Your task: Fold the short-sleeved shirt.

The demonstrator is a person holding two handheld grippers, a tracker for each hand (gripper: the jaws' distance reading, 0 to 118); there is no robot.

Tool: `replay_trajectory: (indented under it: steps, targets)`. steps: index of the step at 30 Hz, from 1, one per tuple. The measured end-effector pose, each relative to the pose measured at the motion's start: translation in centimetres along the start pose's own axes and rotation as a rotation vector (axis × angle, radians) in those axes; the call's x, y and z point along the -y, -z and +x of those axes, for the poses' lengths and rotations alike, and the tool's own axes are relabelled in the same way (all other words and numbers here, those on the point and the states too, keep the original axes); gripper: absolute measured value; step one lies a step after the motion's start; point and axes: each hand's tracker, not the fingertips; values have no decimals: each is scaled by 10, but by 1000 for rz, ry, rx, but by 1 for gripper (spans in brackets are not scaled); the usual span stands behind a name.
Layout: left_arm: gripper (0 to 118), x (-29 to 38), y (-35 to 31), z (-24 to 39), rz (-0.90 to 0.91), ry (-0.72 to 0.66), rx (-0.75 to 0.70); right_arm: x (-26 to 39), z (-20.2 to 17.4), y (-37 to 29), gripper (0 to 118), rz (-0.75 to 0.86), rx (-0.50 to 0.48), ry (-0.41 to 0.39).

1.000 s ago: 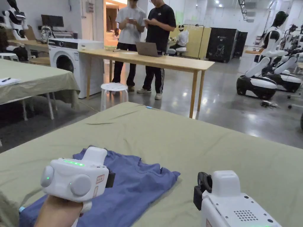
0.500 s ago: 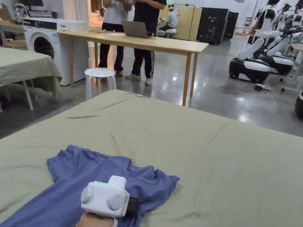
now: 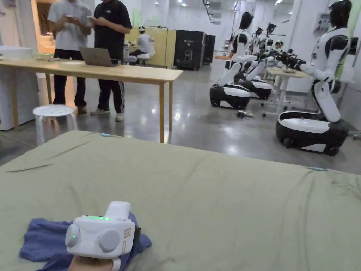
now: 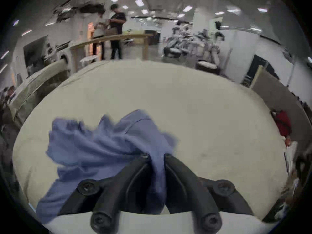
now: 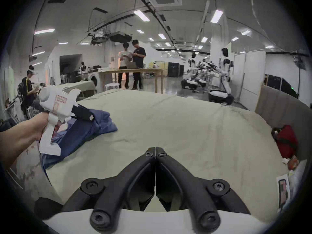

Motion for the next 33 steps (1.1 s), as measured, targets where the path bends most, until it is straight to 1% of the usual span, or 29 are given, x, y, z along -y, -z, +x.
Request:
replay_trajectory:
  steps: [3,4,6,9,12,13,16,18,21,22,23,24,25,26,27,29,31,33]
  targets:
    - [5,-23,-13,82,56,56,131,0,32,-27,1,19,81,13]
    - [5,-36,-3,102,69,68,189,0,44,-37,1,24,99,26]
    - [5,-48,-12,158,94,101,281,3,67,-53,1,31,144,50]
    - [5,-47,-15,245,102,183,412,10,104,-75,1,29,197,77]
    - [5,-25,3,306,39,243,467,20,133,-89,1,30,248,92]
    - [5,-12,17,323,-9,250,464,25,144,-94,1,27,261,102]
    - [5,28,63,352,-114,309,345,38,169,-98,1,20,281,119]
    - [5,52,89,362,-175,313,319,45,182,-97,1,8,298,124]
    - [6,82,100,369,-145,333,328,52,194,-98,1,1,303,138]
    - [8,87,99,370,-123,344,327,53,194,-99,1,1,304,138]
    - [17,91,88,368,-59,359,313,54,194,-99,1,3,302,131]
    - [36,91,75,365,-17,371,312,54,192,-100,1,6,302,121]
    - [74,88,58,359,15,381,332,54,190,-102,1,10,300,111]
    - [108,86,41,352,47,385,342,53,187,-104,1,17,295,109]
    - [112,83,16,341,125,379,350,53,184,-105,1,26,290,108]
    - [112,79,-40,312,275,379,328,50,176,-109,1,54,278,120]
    - [112,79,-91,271,369,384,291,47,165,-112,1,77,260,129]
    - [112,84,-123,233,405,353,244,47,154,-113,1,86,259,125]
